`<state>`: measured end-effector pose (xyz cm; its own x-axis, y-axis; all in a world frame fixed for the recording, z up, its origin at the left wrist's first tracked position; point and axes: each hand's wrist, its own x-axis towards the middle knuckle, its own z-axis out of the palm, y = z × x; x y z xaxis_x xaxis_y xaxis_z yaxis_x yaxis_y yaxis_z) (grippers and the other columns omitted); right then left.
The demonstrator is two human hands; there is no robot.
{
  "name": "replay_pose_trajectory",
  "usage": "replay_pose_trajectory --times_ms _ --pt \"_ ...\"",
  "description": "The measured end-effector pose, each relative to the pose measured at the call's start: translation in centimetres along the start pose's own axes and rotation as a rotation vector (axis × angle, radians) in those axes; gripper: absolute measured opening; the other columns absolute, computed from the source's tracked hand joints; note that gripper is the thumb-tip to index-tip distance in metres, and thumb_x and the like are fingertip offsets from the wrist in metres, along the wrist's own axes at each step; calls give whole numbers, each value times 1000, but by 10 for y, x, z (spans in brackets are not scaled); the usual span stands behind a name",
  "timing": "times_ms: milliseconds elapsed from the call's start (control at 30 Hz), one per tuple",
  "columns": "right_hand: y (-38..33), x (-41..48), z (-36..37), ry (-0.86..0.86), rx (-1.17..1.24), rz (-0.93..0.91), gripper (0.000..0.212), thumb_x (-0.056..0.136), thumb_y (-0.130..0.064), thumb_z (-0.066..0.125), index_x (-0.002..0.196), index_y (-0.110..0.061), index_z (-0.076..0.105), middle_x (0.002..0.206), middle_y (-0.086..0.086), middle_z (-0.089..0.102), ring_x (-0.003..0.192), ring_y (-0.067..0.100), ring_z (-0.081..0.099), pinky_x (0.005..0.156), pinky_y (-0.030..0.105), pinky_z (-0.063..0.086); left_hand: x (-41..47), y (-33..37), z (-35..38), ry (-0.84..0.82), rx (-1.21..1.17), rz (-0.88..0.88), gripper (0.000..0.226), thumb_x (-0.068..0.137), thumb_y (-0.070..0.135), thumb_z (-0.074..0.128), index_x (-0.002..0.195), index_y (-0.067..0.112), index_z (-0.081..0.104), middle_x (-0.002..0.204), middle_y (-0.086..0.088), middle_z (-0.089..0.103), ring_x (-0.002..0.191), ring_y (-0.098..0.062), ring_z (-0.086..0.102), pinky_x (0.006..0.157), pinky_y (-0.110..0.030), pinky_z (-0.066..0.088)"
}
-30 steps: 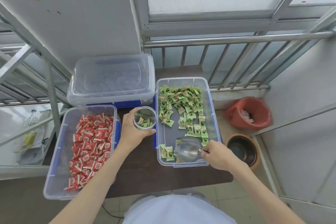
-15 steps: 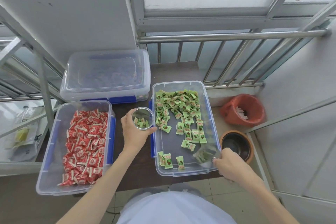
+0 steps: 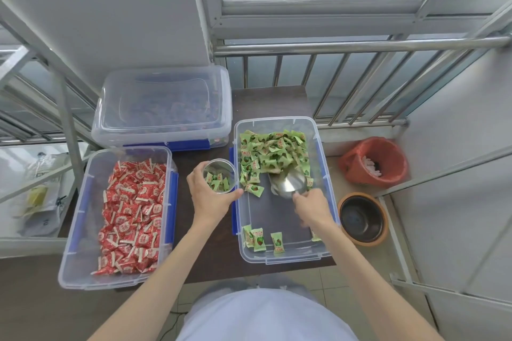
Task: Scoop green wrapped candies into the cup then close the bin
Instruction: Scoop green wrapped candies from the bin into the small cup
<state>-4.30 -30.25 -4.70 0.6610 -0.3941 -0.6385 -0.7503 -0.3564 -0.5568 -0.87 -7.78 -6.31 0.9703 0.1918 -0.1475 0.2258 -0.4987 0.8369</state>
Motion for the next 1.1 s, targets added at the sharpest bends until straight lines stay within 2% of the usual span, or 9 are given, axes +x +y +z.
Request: replay_pose_trajectory --times_ms 200,300,433,533,600,667,833,933,1100 --pt "-28 41 38 29 169 59 21 97 -20 47 80 -8 49 68 10 49 48 21 44 40 24 38 0 2 0 -1 -29 -28 95 57 21 96 132 27 39 130 2 39 122 -14 43 106 -31 42" --pt "-25 26 42 69 117 27 38 98 -21 45 63 -11 38 58 6 39 49 21 40 52 32 39 0 3 0 -1 -30 -30 93 56 21 96 126 36 37 126 6 37 124 -15 44 106 -30 42" --pt "-4 -3 35 40 163 51 42 101 -18 43 60 -12 37 52 6 38 39 20 38 42 27 40 1 2 1 13 -34 -50 93 56 20 96 124 40 35 127 7 37 124 -16 45 107 -34 44" --pt "-17 17 36 27 232 42 44 101 -15 45 59 -14 33 54 6 33 43 19 29 38 24 33 0 3 2 16 -30 -60 92 57 18 95 128 34 38 127 7 37 124 -15 45 108 -33 43" --pt "-31 37 39 27 298 86 37 100 -14 48 63 -10 43 59 6 38 48 19 30 41 24 32 0 3 1 15 -21 -69 92 58 18 95 130 31 39 127 6 37 124 -16 45 107 -33 44" --pt "-33 48 42 -10 384 116 24 100 -14 50 79 -4 57 67 11 48 51 19 33 45 26 36 0 4 1 7 -20 -74 92 58 17 95 128 33 38 127 7 37 124 -15 45 107 -33 45" --pt "-20 48 46 -65 575 154 14 100 -11 52 96 -8 65 63 5 54 45 13 36 44 24 45 0 8 -1 -9 -21 -89 93 57 18 95 123 40 33 125 8 36 124 -16 45 107 -32 43" --pt "-7 34 43 -50 632 186 16 99 -10 54 94 -5 69 64 5 52 44 13 37 41 22 44 1 8 -1 -18 -26 -99 94 56 17 96 123 40 34 125 7 35 121 -15 45 105 -30 42" --pt "15 5 27 -82 561 107 22 99 -13 55 81 -7 67 64 6 52 43 12 36 43 24 42 8 14 -7 -69 -3 -94 91 57 17 96 126 34 40 130 3 38 116 -11 44 100 -25 39"
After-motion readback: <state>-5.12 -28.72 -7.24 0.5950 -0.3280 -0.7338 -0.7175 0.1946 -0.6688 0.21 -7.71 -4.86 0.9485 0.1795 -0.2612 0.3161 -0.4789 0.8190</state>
